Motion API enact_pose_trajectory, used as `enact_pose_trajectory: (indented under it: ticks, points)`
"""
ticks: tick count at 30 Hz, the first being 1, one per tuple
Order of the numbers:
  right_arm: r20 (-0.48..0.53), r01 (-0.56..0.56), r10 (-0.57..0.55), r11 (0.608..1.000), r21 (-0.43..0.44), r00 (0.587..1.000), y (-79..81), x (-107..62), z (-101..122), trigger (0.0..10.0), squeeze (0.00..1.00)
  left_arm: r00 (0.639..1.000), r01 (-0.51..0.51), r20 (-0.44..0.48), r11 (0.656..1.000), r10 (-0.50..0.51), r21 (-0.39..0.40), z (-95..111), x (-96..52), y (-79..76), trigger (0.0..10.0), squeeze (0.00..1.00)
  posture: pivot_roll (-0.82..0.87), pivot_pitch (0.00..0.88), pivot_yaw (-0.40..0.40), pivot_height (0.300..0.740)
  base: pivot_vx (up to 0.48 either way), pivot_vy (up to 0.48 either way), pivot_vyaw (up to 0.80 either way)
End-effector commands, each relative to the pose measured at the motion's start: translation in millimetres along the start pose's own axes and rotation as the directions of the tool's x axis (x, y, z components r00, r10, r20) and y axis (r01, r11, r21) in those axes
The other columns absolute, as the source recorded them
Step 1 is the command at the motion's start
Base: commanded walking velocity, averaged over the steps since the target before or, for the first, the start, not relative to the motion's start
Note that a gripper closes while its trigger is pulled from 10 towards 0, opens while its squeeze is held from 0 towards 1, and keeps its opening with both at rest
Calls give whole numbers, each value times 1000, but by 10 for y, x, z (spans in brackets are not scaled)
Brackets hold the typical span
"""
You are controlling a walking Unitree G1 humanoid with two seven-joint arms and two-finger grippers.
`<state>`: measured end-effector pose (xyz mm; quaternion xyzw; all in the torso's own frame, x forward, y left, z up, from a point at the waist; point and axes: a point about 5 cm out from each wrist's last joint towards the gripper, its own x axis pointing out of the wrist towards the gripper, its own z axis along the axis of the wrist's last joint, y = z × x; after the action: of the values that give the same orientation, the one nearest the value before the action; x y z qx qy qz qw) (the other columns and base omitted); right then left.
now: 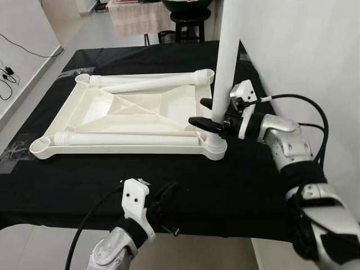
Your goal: Building children table
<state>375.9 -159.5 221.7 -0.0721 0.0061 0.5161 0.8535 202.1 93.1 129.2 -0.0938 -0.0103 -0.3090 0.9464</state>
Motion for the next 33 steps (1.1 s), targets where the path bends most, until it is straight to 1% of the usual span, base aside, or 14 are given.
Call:
enact_pose_trajectory:
  ticks: [1, 2, 3, 11, 16, 17, 19, 20, 21, 22, 28, 29, 32, 33]
  points:
    - [-25, -55, 55, 998, 4, 998, 45, 69, -34, 4000, 0, 1000, -3, -16, 1000, 3, -2, -22, -11, 2, 10000, 0, 36, 160, 16, 740, 0, 0, 0]
    - [-25, -60, 60, 998, 8, 998, 31, 66, -23, 4000, 0, 1000, 2, -17, 1000, -2, -3, -21, -7, -4, 10000, 0, 36, 160, 16, 740, 0, 0, 0]
    - [-23, -63, 64, 998, 15, 998, 19, 69, -12, 0, 0, 1000, 5, -17, 1000, -5, -4, -21, 3, -2, 10000, 0, 36, 160, 16, 740, 0, 0, 0]
    - [-10, -58, 58, 998, 36, 998, -32, 64, -17, 0, 0, 1000, 19, -21, 1000, -19, 1, -15, 17, 12, 10000, 0, 38, 164, 15, 740, 0, 0, 0]
    - [-111, 101, -102, 995, -18, 988, -69, 82, -173, 0, 0, 1000, 19, -18, 1000, -19, 1, -15, 23, 17, 10000, 0, 36, 162, -6, 740, 0, 0, 0]
    - [-205, 315, -314, 949, -32, 927, -78, 97, -361, 0, 0, 1000, 17, -16, 1000, -17, 4, -17, 23, 19, 10000, 0, 37, 159, -26, 740, 0, 0, 0]
    - [-237, 392, -389, 919, -36, 891, -77, 94, -429, 0, 0, 1000, 16, -15, 1000, -16, 6, -17, 23, 20, 10000, 0, 37, 159, -26, 740, 0, 0, 0]
    - [-278, 727, -697, 687, 3, 661, 149, 15, -724, 0, 0, 1000, 10, -11, 1000, -9, 10, -3, 28, 39, 10000, 0, 33, 168, -25, 740, 0, 0, 0]
    - [-278, 727, -697, 687, 3, 661, 149, 15, -724, 0, 0, 1000, 10, -11, 1000, -9, 10, -3, 28, 39, 10000, 0, 33, 168, -25, 740, 0, 0, 0]
    - [-294, 803, -766, 596, 8, 571, 215, -63, -793, 0, 0, 1000, 8, -10, 1000, -8, 10, 1, 29, 45, 10000, 0, 33, 168, -25, 740, 0, 0, 0]
    - [-197, 689, -675, 724, 5, 711, 724, 373, -800, 0, 0, 1000, 6, -17, 1000, -6, 19, -8, 73, 135, 10000, 0, 8, 134, 21, 740, 0, 0, 0]
    - [-205, 700, -684, 715, 6, 700, 655, 423, -802, 10000, 0, 1000, 6, -19, 1000, -6, 19, -13, 88, 147, 10000, 0, 10, 128, 16, 740, 0, 0, 0]
    - [-210, 723, -706, 691, 7, 677, 608, 423, -784, 10000, 0, 1000, 3, -19, 1000, -3, 19, -15, 98, 153, 10000, 0, 13, 127, 14, 740, 0, 0, 0]
    - [-168, 660, -645, 749, 52, 746, 617, 478, -683, 10000, 1000, 1000, -17, -11, 1000, 17, 24, -2, 98, 178, 10000, 0, 10, 128, 20, 740, 0, 0, 0]
